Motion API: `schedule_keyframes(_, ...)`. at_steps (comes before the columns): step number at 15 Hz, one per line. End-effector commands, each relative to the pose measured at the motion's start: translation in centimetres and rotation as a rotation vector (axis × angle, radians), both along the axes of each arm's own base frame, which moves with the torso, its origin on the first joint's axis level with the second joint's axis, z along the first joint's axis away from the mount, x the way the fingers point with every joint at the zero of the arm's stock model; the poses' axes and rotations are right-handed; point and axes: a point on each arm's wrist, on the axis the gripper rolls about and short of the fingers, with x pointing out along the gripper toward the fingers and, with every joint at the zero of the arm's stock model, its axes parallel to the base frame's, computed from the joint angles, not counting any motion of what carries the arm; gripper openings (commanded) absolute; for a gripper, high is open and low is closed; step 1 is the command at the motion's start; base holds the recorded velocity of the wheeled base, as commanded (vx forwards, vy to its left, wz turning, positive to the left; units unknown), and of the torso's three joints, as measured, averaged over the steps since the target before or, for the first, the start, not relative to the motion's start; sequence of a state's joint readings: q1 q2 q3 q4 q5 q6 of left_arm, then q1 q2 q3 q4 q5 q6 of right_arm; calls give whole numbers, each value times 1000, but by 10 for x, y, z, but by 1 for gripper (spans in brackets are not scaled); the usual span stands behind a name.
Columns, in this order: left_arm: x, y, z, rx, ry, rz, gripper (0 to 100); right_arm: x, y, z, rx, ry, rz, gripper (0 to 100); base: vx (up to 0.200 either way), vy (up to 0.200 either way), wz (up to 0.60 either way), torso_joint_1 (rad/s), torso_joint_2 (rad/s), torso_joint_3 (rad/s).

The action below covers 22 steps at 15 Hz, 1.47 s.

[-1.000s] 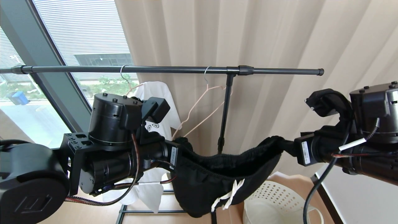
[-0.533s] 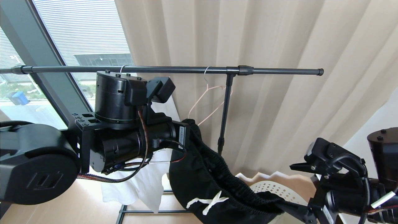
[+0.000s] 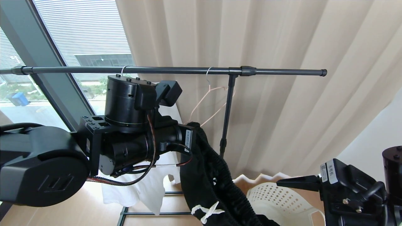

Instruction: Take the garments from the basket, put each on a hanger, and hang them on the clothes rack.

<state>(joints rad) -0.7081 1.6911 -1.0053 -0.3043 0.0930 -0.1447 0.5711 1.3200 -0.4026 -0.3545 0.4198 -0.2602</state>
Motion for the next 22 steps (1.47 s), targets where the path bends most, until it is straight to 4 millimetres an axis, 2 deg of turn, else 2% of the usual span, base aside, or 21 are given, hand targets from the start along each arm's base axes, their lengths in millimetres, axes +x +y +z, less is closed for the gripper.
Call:
schedule_keyframes(1,7,-2,-12,34,18,40,0,-2,-6,0,37,3,23,100,0,0,0,0,0,0)
schedule_keyframes(5,10,-1,-13,44,14,67,0,4,-8,8,112,-9,87,100,0,0,0,0,0,0)
schedule_keyframes(7,8,0,-12,43,13,65,0,17,1,9,104,-4,92,100,0,0,0,0,0,0)
schedule_keyframes(10,1,5,-10,40,8,62,0,42,35,10,55,-8,91,100,0,0,0,0,0,0)
schedule_keyframes(14,-5,9,-8,38,3,55,0,63,77,-13,-49,18,72,100,0,0,0,0,0,0)
schedule_keyframes(22,-7,6,-7,43,-2,36,0,72,85,-40,-75,67,26,100,0,0,0,0,0,0)
